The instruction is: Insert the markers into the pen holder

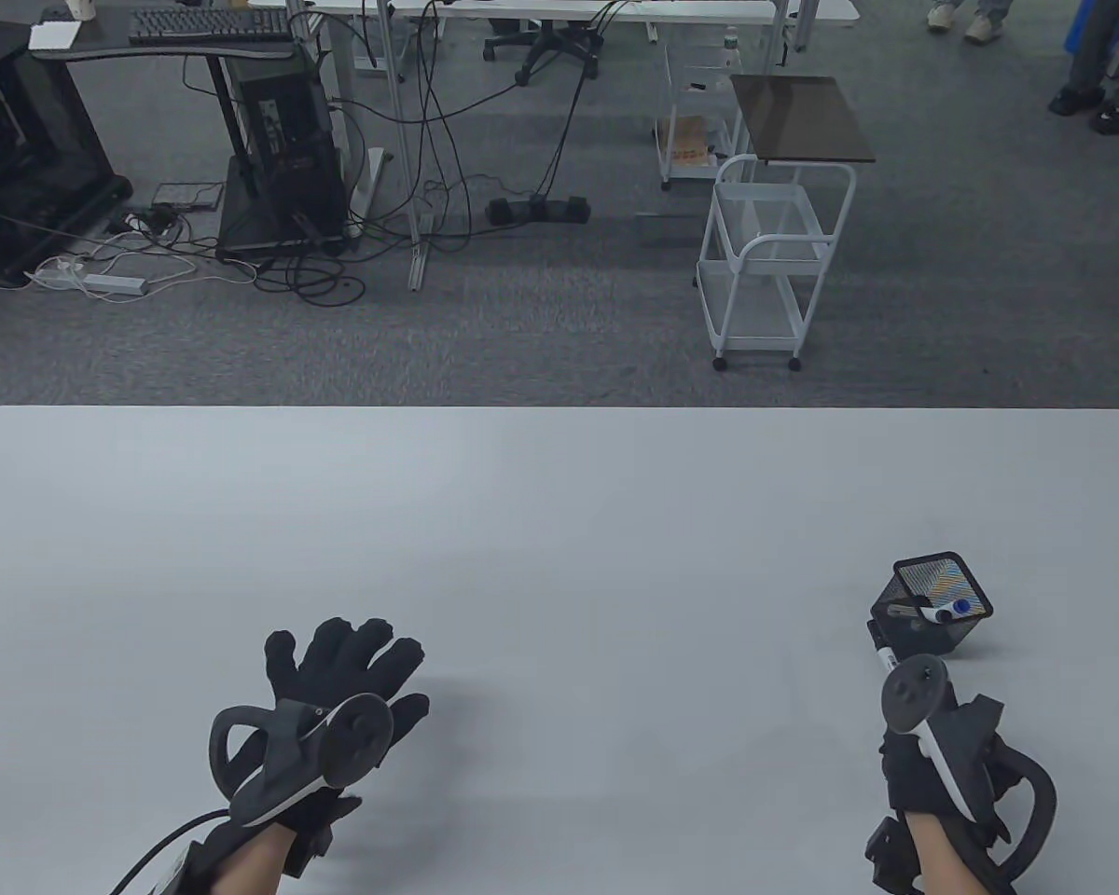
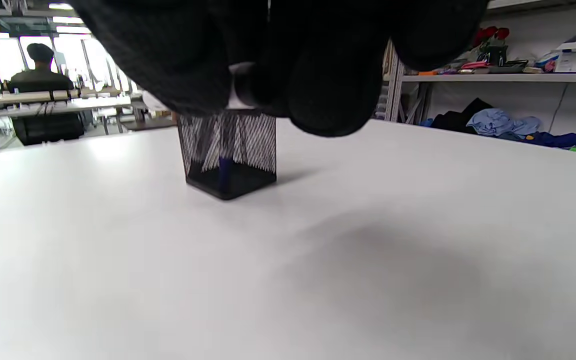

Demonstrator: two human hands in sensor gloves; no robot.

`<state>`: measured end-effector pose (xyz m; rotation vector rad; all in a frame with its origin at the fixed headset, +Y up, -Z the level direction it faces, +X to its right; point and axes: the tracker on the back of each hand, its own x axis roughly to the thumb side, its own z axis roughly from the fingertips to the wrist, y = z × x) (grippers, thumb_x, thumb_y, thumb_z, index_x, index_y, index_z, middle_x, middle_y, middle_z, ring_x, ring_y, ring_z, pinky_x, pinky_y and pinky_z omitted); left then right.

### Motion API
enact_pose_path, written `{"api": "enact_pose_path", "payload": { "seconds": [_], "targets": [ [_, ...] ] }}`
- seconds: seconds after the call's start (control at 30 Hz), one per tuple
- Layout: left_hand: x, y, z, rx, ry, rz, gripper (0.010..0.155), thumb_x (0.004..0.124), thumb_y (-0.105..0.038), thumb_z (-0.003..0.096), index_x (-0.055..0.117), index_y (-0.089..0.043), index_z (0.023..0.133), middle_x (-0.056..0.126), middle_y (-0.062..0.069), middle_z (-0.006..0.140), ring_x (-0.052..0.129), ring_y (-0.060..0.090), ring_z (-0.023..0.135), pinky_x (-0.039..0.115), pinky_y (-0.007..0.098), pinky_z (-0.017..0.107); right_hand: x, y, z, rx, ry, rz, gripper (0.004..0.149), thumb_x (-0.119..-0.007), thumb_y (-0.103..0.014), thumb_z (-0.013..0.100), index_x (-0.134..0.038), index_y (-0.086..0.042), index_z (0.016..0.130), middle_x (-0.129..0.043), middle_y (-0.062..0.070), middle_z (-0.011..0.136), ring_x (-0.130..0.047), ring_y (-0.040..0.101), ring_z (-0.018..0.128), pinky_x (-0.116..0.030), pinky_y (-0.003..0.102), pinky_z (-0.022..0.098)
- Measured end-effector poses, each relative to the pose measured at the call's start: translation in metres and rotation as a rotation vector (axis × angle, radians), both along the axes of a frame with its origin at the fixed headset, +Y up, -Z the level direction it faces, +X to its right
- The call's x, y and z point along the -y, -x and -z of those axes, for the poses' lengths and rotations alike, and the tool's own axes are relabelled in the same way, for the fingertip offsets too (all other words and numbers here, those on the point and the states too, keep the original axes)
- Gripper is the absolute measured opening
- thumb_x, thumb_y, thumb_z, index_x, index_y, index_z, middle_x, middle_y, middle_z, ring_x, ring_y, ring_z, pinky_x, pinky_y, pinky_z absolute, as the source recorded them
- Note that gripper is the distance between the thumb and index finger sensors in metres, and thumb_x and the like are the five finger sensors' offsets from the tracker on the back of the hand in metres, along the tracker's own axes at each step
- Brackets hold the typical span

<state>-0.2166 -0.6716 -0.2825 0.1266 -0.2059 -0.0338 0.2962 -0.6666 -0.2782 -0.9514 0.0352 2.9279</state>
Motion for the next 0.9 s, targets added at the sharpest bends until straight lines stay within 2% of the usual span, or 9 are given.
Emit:
{"api": "enact_pose_path", "payload": {
  "seconds": [0.13,0.4,0.7,0.9],
  "targets": [
    [0.0,0.0,0.0,0.002,0.0,-0.003,0.06,0.065,-0.064,0.0557,0.061,-0.046,0.112,0.06,-0.005,0.127,0.061,0.04,0.121,0.037,0.077,0.082,-0.025,-0.012,-0.008,0.044,-0.092,0.025,0.05,-0.082,-0.031,0.058,-0.075,-0.01,0.102,-0.081,0.021,0.091,-0.093,0.032,0.072,-0.061,0.063,0.067],
    [0.0,0.001,-0.001,0.007,-0.004,-0.011,0.06,0.065,-0.064,0.0555,0.06,-0.046,0.112,0.06,-0.005,0.126,0.061,0.04,0.121,0.037,0.077,0.082,-0.057,-0.033,-0.015,0.163,-0.203,0.05,0.052,-0.083,-0.031,0.057,-0.072,-0.011,0.104,-0.085,0.021,0.091,-0.097,0.03,0.071,-0.063,0.062,0.067],
    [0.0,0.001,-0.001,0.016,0.001,-0.016,0.06,0.065,-0.064,0.0556,0.06,-0.046,0.112,0.06,-0.005,0.127,0.061,0.04,0.121,0.037,0.077,0.082,-0.08,-0.035,-0.01,0.25,-0.325,0.066,0.05,-0.082,-0.031,0.058,-0.074,-0.014,0.104,-0.082,0.019,0.092,-0.098,0.026,0.069,-0.065,0.059,0.068],
    [0.001,0.001,-0.001,0.013,0.006,-0.013,0.06,0.065,-0.064,0.0555,0.061,-0.046,0.112,0.06,-0.005,0.127,0.061,0.04,0.121,0.037,0.077,0.082,-0.081,-0.034,0.0,0.278,-0.337,0.081,0.049,-0.081,-0.03,0.059,-0.075,-0.014,0.104,-0.081,0.019,0.094,-0.097,0.025,0.068,-0.065,0.058,0.069]
  ]
}}
